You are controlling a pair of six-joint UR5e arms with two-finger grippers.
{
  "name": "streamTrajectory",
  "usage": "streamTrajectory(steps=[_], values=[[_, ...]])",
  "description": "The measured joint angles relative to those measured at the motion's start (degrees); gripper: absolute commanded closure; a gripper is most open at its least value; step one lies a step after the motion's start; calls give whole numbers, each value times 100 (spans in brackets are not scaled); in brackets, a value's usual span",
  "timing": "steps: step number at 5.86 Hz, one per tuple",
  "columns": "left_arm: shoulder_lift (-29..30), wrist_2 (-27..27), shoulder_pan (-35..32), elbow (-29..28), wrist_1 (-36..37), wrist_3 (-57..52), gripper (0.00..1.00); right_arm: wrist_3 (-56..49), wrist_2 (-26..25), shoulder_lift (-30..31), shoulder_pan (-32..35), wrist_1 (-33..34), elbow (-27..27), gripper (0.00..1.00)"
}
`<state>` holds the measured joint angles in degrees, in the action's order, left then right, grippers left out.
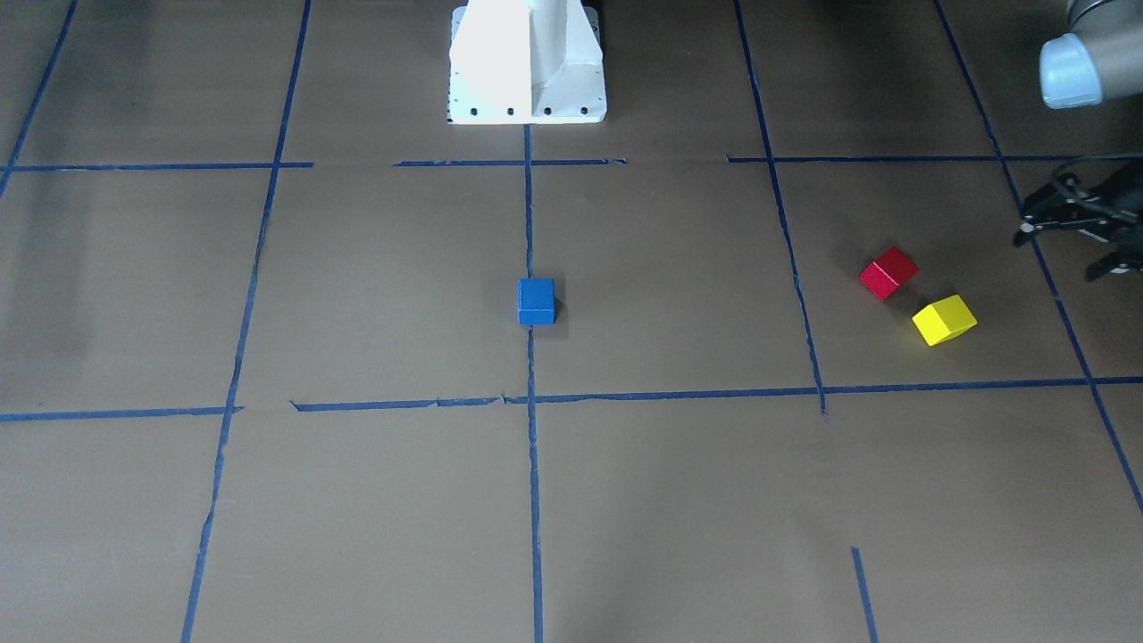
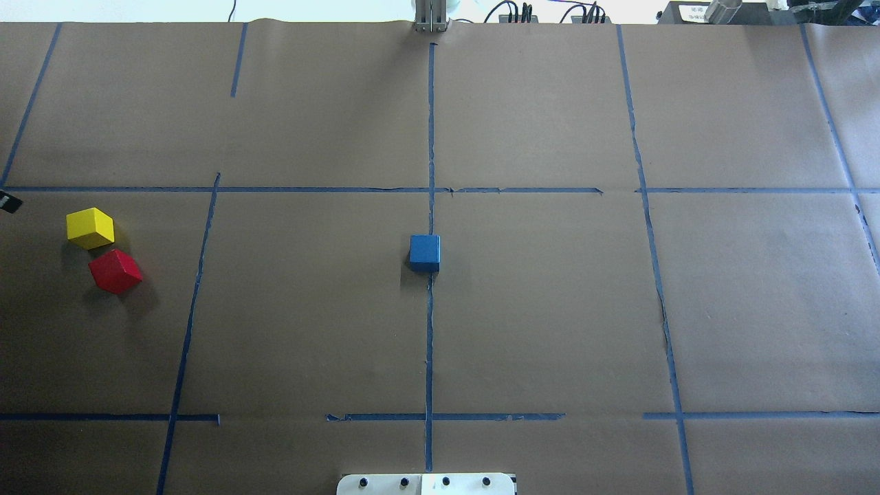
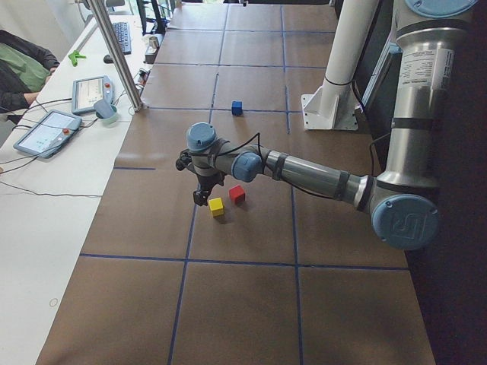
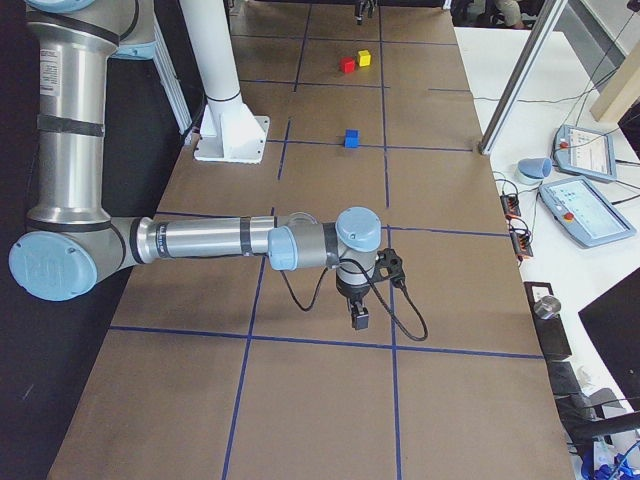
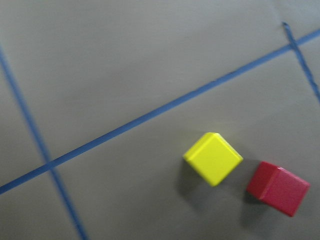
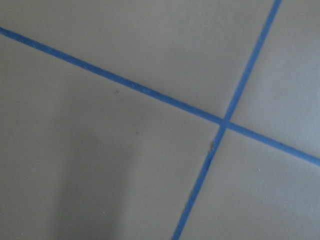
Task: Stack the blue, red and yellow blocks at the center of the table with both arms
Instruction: 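Reach the left gripper to the red cube and grasp it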
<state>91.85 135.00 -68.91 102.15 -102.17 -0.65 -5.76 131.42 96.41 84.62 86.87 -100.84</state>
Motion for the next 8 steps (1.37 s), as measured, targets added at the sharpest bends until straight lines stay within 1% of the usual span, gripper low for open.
streamTrajectory(steps=[1,2,3,5,8], values=[[-102,-264,488,11,-834,420,0,162,5,20,6,-12,-34,0],[-209,-607,922,8,-1416,643,0,206,6,19,4,-12,-32,0],[-260,-771,1241,-4,-1635,750,0,214,7,19,3,-12,-22,0],[-278,-870,1698,-79,-1720,953,0,200,7,28,2,-12,5,0],[-283,-930,1832,-213,-1731,1007,0,190,7,54,2,-12,11,0]])
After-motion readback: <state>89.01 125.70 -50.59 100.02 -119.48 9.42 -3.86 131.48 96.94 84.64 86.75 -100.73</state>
